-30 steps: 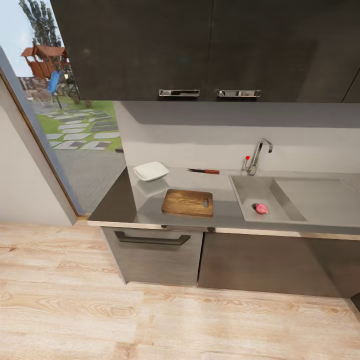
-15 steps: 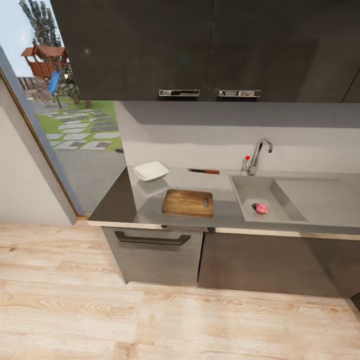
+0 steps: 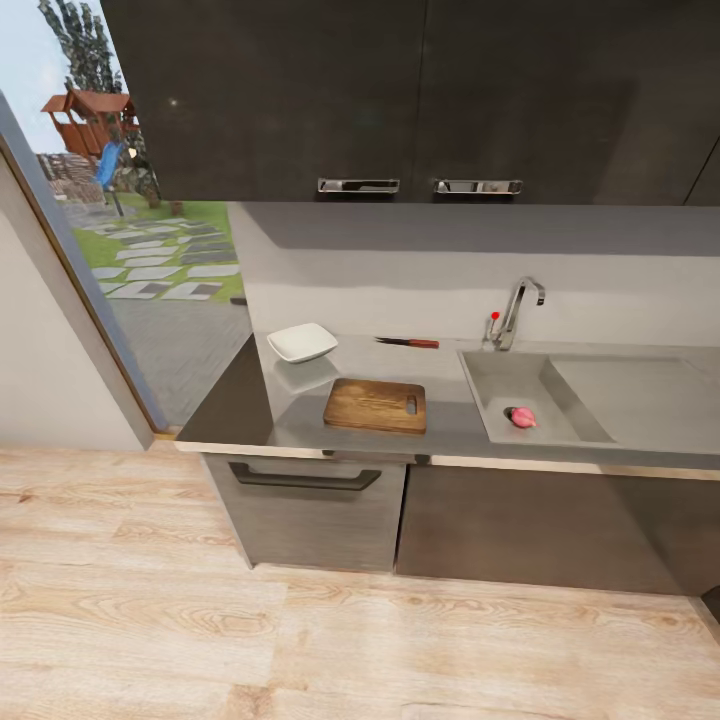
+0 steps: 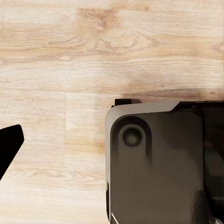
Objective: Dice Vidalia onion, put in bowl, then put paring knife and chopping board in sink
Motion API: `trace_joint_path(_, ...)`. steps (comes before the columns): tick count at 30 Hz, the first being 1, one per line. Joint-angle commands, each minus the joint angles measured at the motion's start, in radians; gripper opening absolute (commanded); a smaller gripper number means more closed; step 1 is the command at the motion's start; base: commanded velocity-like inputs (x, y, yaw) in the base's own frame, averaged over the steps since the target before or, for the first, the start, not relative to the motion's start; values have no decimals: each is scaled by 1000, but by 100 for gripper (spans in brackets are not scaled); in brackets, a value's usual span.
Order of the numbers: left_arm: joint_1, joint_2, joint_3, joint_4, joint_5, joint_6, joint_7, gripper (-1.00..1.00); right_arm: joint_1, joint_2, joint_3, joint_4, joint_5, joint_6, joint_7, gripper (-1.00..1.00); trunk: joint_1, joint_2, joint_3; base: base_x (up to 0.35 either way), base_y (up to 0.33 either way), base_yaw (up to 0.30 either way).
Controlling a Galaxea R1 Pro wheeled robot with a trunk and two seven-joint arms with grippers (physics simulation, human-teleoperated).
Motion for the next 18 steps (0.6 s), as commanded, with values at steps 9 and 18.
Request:
trace_joint_path(9,0,0,0,0,1,-2,0,100,1,7,0,-63,0,-36,0,100,1,-2,-2,0,0,0)
trace_joint_path(18,0,0,1,0,1,-2,0,100,1,-12,3,-190,5,-207,19,100,1,-2,-2,0,0,0)
